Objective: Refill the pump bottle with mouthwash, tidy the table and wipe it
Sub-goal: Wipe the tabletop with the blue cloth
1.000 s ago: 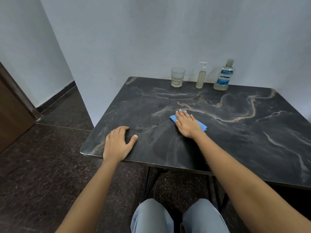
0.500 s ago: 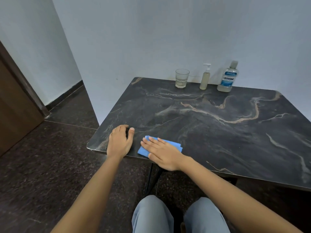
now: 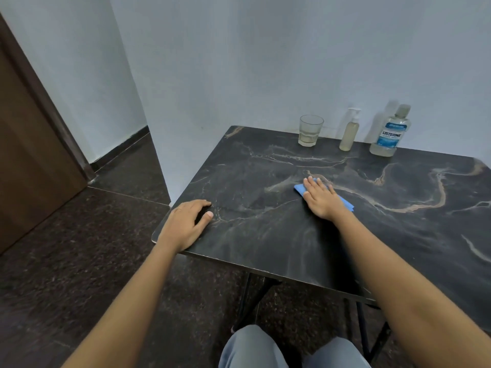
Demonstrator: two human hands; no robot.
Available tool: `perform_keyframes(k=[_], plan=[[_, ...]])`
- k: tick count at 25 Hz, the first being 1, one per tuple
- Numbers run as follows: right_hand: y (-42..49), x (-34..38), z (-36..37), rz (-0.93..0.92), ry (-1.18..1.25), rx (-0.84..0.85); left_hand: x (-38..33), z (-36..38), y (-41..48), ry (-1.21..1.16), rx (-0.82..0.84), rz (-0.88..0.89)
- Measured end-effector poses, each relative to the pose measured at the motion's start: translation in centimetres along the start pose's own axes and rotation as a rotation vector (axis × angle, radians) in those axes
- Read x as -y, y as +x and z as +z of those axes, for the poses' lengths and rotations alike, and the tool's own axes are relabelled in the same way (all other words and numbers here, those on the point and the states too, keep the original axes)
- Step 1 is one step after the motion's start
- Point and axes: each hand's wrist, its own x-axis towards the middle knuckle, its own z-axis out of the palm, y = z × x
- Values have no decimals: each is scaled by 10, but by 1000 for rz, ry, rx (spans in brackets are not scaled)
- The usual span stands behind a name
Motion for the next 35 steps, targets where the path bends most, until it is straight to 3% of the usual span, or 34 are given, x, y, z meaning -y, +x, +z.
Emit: perform_keyframes(k=[4,10,14,17,22,26,30,32,35], plan=[[48,68,7,-41,-16,29,-1,7,-3,-28,-87,-95],[13,196,38,-461,-85,80,-8,2,-10,-140,-302,-337],[-70,212,52,-686,-68,92,-5,1,-12,-204,-333,-346],[-114,176,49,-776,-26,134,-6,1,-12,-201,-327,-354],[-108,86,26,-658,-16,137,-7,-3,-10,-128,-298,-337],[-34,37,10,-313,-73,58,-9,-3,-7,-33,-278,-264],[35,55,5,-44,-35,37,-3,2,-5,-57,-264,-272],[42,83,9,-32,-31,32,0,4,-4,-68,-253,-280],[11,135,27,-240,-66,46,0,4,-5,-78,-249,-276]])
